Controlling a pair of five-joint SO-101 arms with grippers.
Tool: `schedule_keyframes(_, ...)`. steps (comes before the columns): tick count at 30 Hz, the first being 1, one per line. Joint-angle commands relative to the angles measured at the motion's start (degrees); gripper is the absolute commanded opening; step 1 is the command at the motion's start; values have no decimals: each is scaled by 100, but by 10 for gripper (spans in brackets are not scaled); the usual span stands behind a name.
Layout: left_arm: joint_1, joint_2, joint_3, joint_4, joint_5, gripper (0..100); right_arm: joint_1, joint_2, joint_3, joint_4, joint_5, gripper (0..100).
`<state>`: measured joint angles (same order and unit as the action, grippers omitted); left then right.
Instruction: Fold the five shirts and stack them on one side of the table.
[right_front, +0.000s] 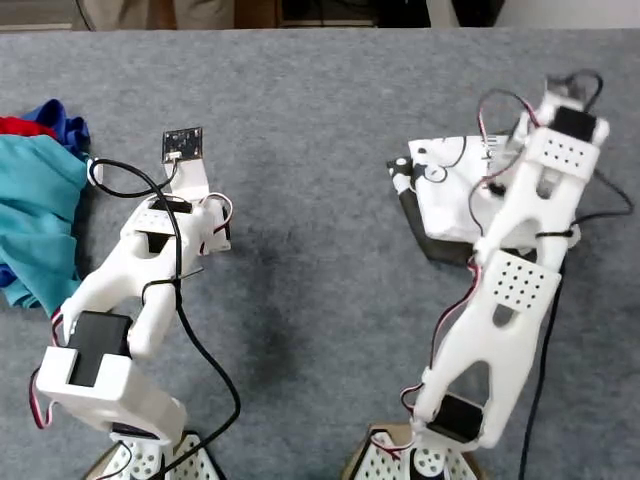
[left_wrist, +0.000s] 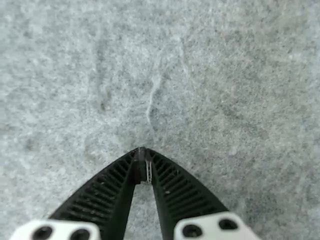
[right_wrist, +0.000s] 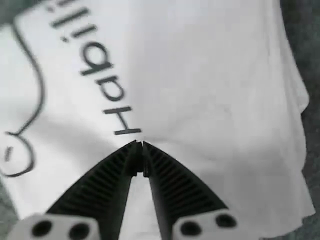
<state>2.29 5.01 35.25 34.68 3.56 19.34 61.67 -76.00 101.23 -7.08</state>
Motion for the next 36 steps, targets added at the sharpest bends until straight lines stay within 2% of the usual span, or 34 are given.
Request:
schedule_keyframes(1,-141,-198,-132,70,18,19,-453,-998,-268,114,132,3)
schedule_keyframes(5,-141,-198,-132,70,18,19,-796,-1895,523,114,123,3)
schedule_keyframes(9,-141,-198,-132,70,18,19,-1095,-2492,2255,105,114,3)
schedule_keyframes(14,-141,-198,-123,70,18,19,-1209,-2396,4286,-193,-141,2)
schedule_keyframes(19,-141,-198,-132,62,18,19,-1156,-2149,5262,-756,-158,2)
schedule_keyframes(22,-141,-198,-132,62,18,19,-1200,-2158,5095,-721,-167,2)
schedule_keyframes(27,-141,-198,-141,62,18,19,-1473,-2677,3802,88,-141,2)
schedule_keyframes(36,-141,-207,-202,97,9,19,-2035,-4163,2334,114,-132,2)
